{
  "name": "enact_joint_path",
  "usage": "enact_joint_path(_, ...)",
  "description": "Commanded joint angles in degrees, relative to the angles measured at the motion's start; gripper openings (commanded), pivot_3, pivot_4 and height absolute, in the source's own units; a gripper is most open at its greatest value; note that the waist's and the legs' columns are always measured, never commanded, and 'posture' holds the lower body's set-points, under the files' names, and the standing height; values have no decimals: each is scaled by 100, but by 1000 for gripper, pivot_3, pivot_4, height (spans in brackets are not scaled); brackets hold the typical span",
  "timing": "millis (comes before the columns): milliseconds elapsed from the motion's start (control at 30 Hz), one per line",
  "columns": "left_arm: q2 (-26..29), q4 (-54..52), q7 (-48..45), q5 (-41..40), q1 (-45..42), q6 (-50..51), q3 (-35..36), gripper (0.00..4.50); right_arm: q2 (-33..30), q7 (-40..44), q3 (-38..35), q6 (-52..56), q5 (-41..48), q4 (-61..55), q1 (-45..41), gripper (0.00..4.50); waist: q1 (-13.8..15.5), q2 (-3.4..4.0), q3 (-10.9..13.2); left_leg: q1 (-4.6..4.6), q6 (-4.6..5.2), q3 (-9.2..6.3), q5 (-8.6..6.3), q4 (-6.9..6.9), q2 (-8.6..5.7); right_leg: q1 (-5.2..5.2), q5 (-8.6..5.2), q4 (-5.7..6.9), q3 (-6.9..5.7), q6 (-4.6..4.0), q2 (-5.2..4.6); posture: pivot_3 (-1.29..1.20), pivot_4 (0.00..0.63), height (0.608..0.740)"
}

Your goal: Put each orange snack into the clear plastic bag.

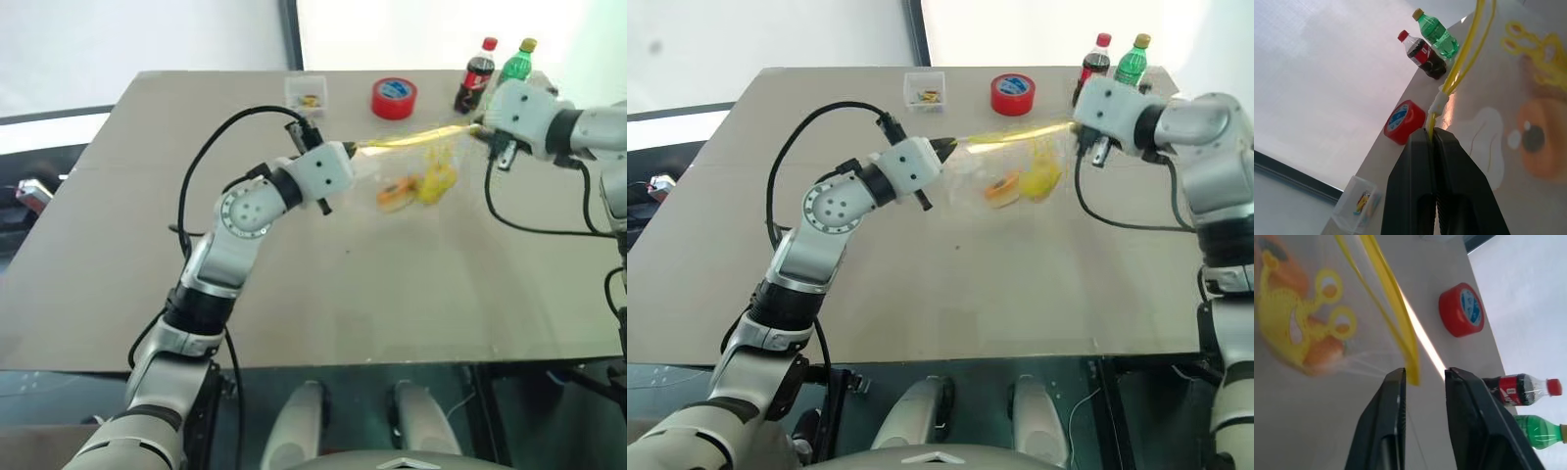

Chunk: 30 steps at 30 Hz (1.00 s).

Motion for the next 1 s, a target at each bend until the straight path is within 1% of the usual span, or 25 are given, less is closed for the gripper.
enact_joint_path(33,-50,-82,9,8,-120,-99,-26,0,-145,505,-348,174,582,-902,80,1736,-21,0,0,0,0,0,0,0,0,0,0,0,0,0,0,0,150,740)
enact_joint_path(167,-101,-142,-44,-26,-109,0,-42,0,251,449,-278,451,912,-1502,57,1736,-52,0,0,5,0,-2,0,0,5,-1,0,8,3,0,4,0,150,740)
enact_joint_path(267,-91,-216,-110,-15,-70,38,-68,0,780,177,-63,409,878,-1690,-6,1736,-37,0,0,7,0,-3,0,5,5,0,0,16,0,0,4,0,150,740)
enact_joint_path(433,-100,-315,-165,-8,-112,145,-60,0,1419,-152,238,22,582,-1447,-154,1736,-10,0,0,5,-1,-5,1,11,1,0,0,20,-2,0,2,0,150,740)
enact_joint_path(467,-111,-340,-172,-8,-119,171,-69,0,1498,-230,306,-200,471,-1306,-196,1736,-1,0,0,5,-1,-6,1,11,1,0,0,20,-2,0,2,0,150,740)
enact_joint_path(600,-148,-450,-240,-60,-116,332,-64,0,1714,-469,413,-945,182,-826,-377,1736,-2,0,0,4,-1,-6,1,11,-1,0,0,19,-3,0,2,0,150,740)
enact_joint_path(733,-209,-585,-383,-232,-84,690,-18,0,1836,-450,451,-1192,165,-694,-377,1736,-10,0,0,4,-1,-8,1,10,0,0,0,19,-4,0,2,0,150,740)
enact_joint_path(1000,-269,-673,-566,-531,-140,1189,-12,0,1825,-376,518,-1405,46,-566,-328,1736,-22,0,0,5,-1,-7,1,11,0,0,0,20,-3,0,3,0,150,740)
